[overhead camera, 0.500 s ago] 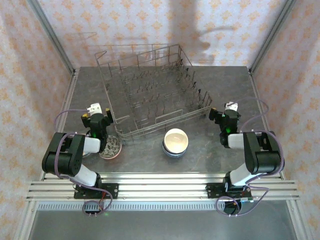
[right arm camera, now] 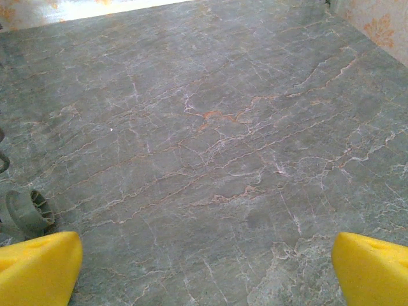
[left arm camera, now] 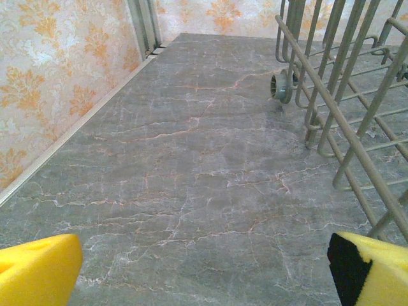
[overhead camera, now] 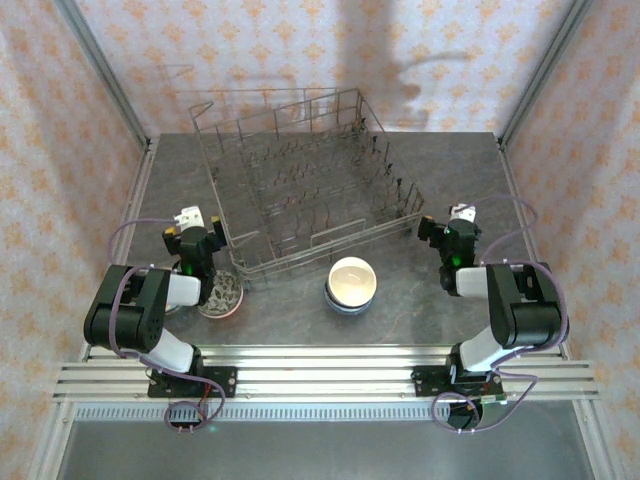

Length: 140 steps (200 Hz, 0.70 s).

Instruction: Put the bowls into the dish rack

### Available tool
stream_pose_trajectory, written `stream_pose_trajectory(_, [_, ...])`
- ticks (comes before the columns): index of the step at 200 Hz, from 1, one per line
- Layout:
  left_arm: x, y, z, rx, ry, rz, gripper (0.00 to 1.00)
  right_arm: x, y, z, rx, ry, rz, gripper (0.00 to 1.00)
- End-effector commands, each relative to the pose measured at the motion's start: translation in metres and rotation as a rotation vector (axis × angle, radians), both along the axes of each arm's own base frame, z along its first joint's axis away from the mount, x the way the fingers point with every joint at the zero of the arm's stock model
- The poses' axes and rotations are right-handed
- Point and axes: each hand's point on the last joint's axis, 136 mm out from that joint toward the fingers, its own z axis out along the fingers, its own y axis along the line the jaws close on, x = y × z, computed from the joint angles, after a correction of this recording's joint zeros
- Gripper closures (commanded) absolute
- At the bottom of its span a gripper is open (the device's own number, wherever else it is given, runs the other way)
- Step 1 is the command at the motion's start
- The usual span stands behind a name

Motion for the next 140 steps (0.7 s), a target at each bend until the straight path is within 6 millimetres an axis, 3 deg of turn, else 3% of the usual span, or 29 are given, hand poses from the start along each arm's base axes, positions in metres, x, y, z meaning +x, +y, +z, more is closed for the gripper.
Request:
stream_pose_trajectory(1, [0.009,-0.007,0.009,-0.004,-0.02,-0.032,0.01,0.004,-0.001,0.008,0.001,-0.021,0.001,0.0])
stream_pose_trajectory(30, [0.009,-0.006,0.008,-0.019,-0.015,-0.041,0.01,0.003,-0.005,0.009,0.006,-0.028,-0.014,0.0])
stream_pose_trajectory(54, [0.016,-0.019,0.013,-0.023,-0.007,-0.13,0.01,-0.003,-0.02,0.02,0.004,-0.049,-0.115,0.0])
stream_pose_trajectory(92, [0.008,-0.008,0.042,-0.032,-0.01,-0.068,0.01,-0.023,-0.028,0.069,0.027,-0.094,-0.172,0.0])
stream_pose_trajectory(140, [-0.021,0.023,0.105,-0.092,-0.013,0.168,0.01,-0.059,-0.03,0.128,0.069,-0.052,-0.204,0.0])
